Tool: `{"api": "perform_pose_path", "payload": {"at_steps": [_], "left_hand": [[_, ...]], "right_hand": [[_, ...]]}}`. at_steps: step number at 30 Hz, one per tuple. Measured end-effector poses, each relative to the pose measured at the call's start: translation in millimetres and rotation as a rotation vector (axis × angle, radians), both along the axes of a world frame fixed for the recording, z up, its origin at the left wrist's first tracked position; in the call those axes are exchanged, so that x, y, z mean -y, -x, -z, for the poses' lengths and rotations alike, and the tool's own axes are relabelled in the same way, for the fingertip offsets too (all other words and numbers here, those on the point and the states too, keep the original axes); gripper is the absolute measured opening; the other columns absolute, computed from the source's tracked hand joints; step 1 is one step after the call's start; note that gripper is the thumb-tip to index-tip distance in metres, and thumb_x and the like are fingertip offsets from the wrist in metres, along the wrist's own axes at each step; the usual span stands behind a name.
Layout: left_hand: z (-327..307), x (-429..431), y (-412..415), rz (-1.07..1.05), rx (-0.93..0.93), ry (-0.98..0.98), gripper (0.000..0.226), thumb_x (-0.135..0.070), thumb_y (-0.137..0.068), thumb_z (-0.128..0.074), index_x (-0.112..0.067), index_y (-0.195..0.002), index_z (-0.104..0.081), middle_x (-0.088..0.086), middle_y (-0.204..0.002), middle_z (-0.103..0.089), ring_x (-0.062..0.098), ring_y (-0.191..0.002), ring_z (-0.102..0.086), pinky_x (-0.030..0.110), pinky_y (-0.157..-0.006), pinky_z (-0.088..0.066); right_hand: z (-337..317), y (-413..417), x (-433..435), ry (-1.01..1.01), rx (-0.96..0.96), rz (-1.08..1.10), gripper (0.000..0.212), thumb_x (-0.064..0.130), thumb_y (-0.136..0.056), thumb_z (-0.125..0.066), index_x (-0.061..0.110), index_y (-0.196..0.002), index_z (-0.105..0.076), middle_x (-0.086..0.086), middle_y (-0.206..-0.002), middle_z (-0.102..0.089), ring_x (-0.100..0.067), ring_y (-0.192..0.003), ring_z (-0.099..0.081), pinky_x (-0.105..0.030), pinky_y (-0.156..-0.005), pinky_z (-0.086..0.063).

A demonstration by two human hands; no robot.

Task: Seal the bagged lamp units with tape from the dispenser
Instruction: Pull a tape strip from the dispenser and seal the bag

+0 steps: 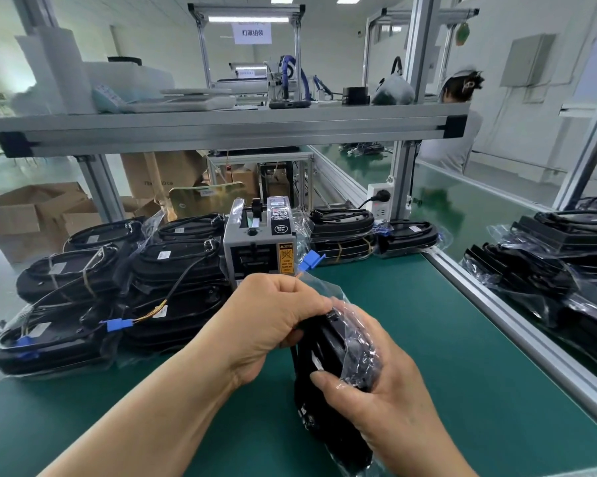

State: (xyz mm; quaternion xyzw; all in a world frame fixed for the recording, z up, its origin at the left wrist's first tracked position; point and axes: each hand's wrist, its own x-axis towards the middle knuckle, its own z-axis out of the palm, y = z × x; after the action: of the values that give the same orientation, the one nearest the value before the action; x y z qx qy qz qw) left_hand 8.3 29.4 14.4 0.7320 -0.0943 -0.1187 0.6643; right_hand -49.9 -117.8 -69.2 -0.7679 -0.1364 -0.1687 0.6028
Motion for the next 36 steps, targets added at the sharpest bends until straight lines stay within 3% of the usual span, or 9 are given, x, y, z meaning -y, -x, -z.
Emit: {"api": "perform_pose_path", "payload": {"at_steps": [6, 17, 20, 22, 26, 29, 31, 34, 36], "left_hand": [[-1, 0, 1, 0.014, -0.008, 0.012, 0.03, -0.031, -0.057, -0.08, -0.01, -0.075, -0.068, -0.009, -0.051, -0.056, 0.0, -0.044, -0.049, 0.019, -0.053, -0.042], [10, -5, 0, 0.015, 0.098, 0.023, 0.026, -0.014, -0.07, -0.084, -0.019, -0.057, -0.063, -0.002, -0.06, -0.058, 0.006, -0.051, -0.05, 0.016, -0.049, -0.042], [15, -4, 2, -0.047, 0.137, 0.016, 0.02, -0.024, -0.06, -0.081, -0.021, -0.068, -0.062, -0.008, -0.061, -0.055, 0.005, -0.052, -0.05, 0.016, -0.05, -0.041], [19, -3, 3, -0.098, 0.123, 0.03, 0.031, -0.028, -0.057, -0.076, -0.019, -0.084, -0.062, -0.009, -0.065, -0.056, 0.003, -0.054, -0.052, 0.016, -0.051, -0.042], [23, 0, 0, -0.128, 0.15, 0.012, 0.013, -0.023, -0.069, -0.072, -0.021, -0.076, -0.062, -0.012, -0.057, -0.052, 0.002, -0.046, -0.044, 0.024, -0.055, -0.039], [26, -3, -2, -0.119, 0.164, 0.002, 0.016, -0.013, -0.082, -0.069, -0.022, -0.072, -0.061, -0.013, -0.056, -0.053, 0.0, -0.045, -0.043, 0.023, -0.054, -0.039], [24, -4, -1, -0.093, 0.163, 0.014, 0.011, -0.023, -0.075, -0.073, -0.022, -0.074, -0.061, -0.012, -0.057, -0.054, 0.0, -0.045, -0.045, 0.019, -0.052, -0.039], [25, -5, 1, -0.047, 0.151, 0.027, 0.039, -0.045, -0.053, -0.077, -0.021, -0.079, -0.061, -0.008, -0.064, -0.057, 0.003, -0.053, -0.051, 0.018, -0.053, -0.042], [26, -6, 0, -0.056, 0.154, 0.0, 0.041, -0.043, -0.055, -0.08, -0.02, -0.085, -0.062, -0.007, -0.066, -0.053, 0.007, -0.059, -0.052, 0.023, -0.058, -0.043]], "right_hand": [[0, 2, -1, 0.033, 0.009, 0.016, 0.073, 0.017, -0.07, -0.079, 0.053, -0.129, -0.053, 0.02, -0.122, -0.068, -0.002, -0.113, -0.065, -0.009, -0.089, -0.046], [3, 3, -2, 0.051, -0.027, 0.033, 0.075, 0.025, -0.068, -0.08, 0.04, -0.136, -0.052, 0.023, -0.122, -0.067, 0.001, -0.113, -0.064, -0.01, -0.09, -0.046], [3, 2, -3, 0.042, -0.035, 0.029, 0.076, 0.024, -0.067, -0.08, 0.037, -0.137, -0.052, 0.025, -0.123, -0.066, 0.002, -0.113, -0.064, -0.008, -0.089, -0.046], [2, 2, -3, 0.04, -0.038, 0.024, 0.076, 0.022, -0.068, -0.079, 0.037, -0.137, -0.052, 0.025, -0.123, -0.066, 0.002, -0.113, -0.063, -0.008, -0.089, -0.046], [1, 3, -3, 0.047, -0.028, 0.034, 0.075, 0.022, -0.067, -0.079, 0.038, -0.135, -0.052, 0.03, -0.121, -0.065, 0.006, -0.111, -0.063, -0.004, -0.086, -0.044], [1, 3, -4, 0.041, -0.026, 0.028, 0.077, 0.022, -0.066, -0.079, 0.037, -0.137, -0.052, 0.028, -0.121, -0.065, 0.006, -0.111, -0.063, -0.005, -0.087, -0.044], [1, 3, -5, 0.033, -0.021, 0.024, 0.078, 0.022, -0.066, -0.079, 0.035, -0.137, -0.052, 0.027, -0.121, -0.066, 0.005, -0.111, -0.063, -0.005, -0.087, -0.045], [1, 3, -6, 0.045, -0.01, 0.025, 0.076, 0.019, -0.066, -0.079, 0.035, -0.136, -0.053, 0.026, -0.118, -0.068, 0.005, -0.109, -0.065, -0.005, -0.085, -0.046], [1, 3, -7, 0.04, -0.016, 0.028, 0.077, 0.018, -0.066, -0.08, 0.033, -0.137, -0.053, 0.026, -0.117, -0.068, 0.005, -0.108, -0.065, -0.004, -0.084, -0.045]]}}
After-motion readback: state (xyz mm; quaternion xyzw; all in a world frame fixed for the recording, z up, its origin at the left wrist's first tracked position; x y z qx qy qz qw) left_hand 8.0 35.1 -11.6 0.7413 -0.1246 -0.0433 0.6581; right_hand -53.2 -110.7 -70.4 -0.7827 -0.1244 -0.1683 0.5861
